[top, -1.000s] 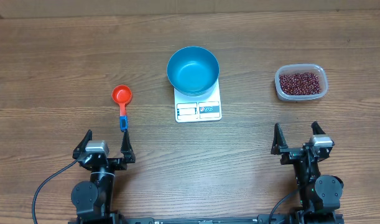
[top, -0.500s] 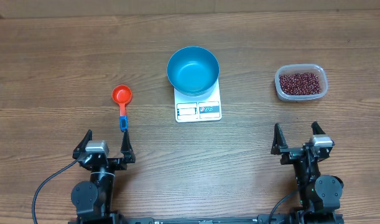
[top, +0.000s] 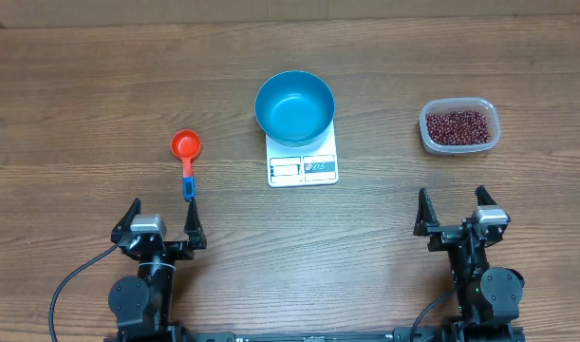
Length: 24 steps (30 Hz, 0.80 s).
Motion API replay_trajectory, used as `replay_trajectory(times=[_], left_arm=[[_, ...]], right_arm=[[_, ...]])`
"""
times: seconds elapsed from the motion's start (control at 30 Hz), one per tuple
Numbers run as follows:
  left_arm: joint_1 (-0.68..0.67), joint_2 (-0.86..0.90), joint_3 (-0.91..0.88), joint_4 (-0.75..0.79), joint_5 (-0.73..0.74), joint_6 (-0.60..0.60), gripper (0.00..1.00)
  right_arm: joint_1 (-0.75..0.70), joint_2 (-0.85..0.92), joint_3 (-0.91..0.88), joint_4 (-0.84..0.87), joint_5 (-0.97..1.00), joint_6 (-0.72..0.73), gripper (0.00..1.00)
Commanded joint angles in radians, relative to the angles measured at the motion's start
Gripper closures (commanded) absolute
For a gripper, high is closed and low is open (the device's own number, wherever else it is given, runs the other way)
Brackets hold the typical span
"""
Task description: Scoop item into bowl and weigh 150g on scale
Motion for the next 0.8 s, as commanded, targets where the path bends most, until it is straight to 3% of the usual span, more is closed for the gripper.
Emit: replay_trajectory(times=[0.0,0.23,0.6,0.77], left_arm=[[0.011,-0.008,0.008,-0.019,-0.002,0.008,0.00],[0.011,-0.008,0.018,-0.040,-0.002,-0.040,0.00],[0.011,0.004,0.198,-0.299,-0.042,-0.006,0.00],[0.011,0.094,0.271,-0.320,-0.036,-0.006,0.00]], right_arm=[[-0.006,-0.010,-0.010,0.006,0.002,-0.001,0.00],[-0.005,-0.010,-0.010,0.006,0.002,-0.001,0.00],[-0.006,-0.010,-0.010,0.006,0.002,-0.001,0.00],[-0.006,-0.010,-0.010,0.006,0.002,-0.001,0.00]])
